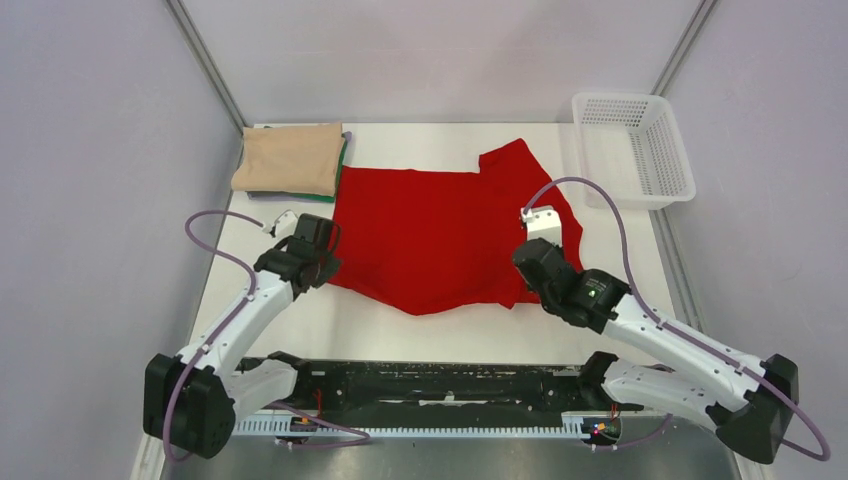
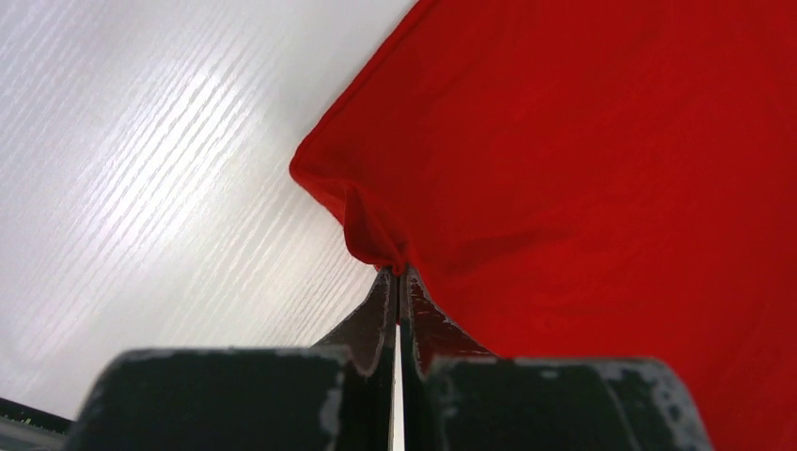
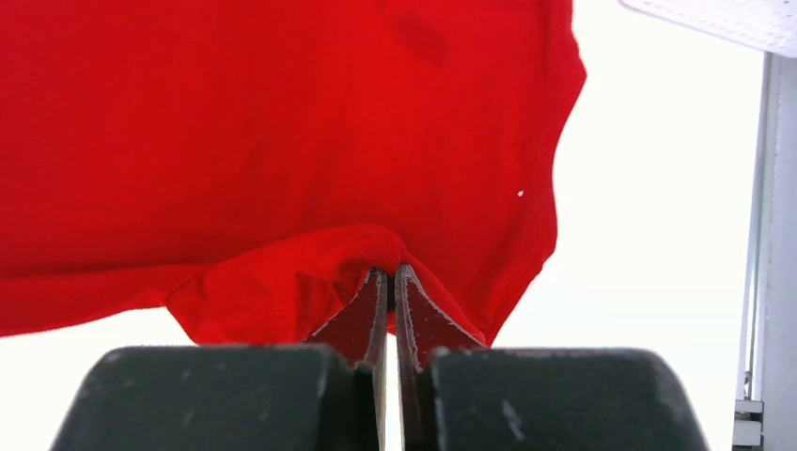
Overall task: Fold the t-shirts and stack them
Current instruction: Fold the flattened tshirt in 1/3 of the way
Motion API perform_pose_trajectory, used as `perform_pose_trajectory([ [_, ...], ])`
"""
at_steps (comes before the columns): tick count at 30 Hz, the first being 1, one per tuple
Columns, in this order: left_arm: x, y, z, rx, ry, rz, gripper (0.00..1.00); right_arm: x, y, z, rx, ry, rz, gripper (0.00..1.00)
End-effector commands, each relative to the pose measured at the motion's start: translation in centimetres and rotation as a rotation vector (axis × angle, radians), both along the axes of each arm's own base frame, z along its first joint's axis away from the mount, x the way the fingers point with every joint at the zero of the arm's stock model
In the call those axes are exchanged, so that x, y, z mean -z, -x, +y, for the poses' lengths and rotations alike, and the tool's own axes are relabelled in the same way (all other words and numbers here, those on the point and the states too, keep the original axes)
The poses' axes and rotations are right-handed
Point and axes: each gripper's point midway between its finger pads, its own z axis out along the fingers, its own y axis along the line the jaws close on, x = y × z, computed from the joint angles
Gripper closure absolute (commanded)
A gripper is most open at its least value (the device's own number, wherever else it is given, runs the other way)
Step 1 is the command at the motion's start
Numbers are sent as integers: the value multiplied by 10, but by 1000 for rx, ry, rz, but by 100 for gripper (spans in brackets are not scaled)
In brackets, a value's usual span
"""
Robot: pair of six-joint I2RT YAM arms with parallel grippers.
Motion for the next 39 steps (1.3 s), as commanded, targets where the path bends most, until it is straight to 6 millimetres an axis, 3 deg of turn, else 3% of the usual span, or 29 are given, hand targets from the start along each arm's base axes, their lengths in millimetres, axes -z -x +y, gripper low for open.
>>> perform_pose_trajectory([
  [1, -21, -35, 9, -33, -45, -74, 98, -31, -35, 3, 19, -17, -86, 100],
  [9, -14, -73, 18, -78, -31, -58, 98, -22, -81, -12, 80, 0, -56, 100],
  [15, 3, -103, 19, -73, -33, -23, 98, 3, -123, -12, 62, -9, 33, 100],
  [19, 22, -121, 22, -84, -48, 30, 96, 26, -166, -19, 76, 22, 116, 96],
  [20, 24, -126, 23, -83, -50, 37, 84, 33, -175, -22, 80, 36, 140, 95],
  [22, 28, -133, 23, -82, -53, 58, 42, 45, -197, -25, 73, 72, 176, 83],
  [24, 27, -140, 21, -69, -56, 61, 21, 55, -222, -34, 87, 112, 204, 59],
  [25, 23, -143, 20, -63, -55, 54, 4, 55, -236, -38, 109, 126, 204, 48],
  [26, 19, -144, 20, -54, -56, 48, 1, 53, -245, -43, 134, 144, 208, 43],
  [28, 10, -144, 20, -49, -56, 33, 0, 49, -248, -50, 161, 173, 218, 30],
  [30, 3, -141, 19, -40, -50, 16, 0, 45, -238, -47, 137, 141, 199, 8],
  [31, 0, -137, 19, -36, -45, 13, 0, 44, -230, -45, 121, 118, 190, 2],
  [36, -8, -117, 9, 21, 7, 0, 0, 45, -172, -22, 18, -105, 146, 2],
  [39, -11, -105, 3, 60, 36, -17, 0, 59, -131, 7, -115, -286, 158, 2],
])
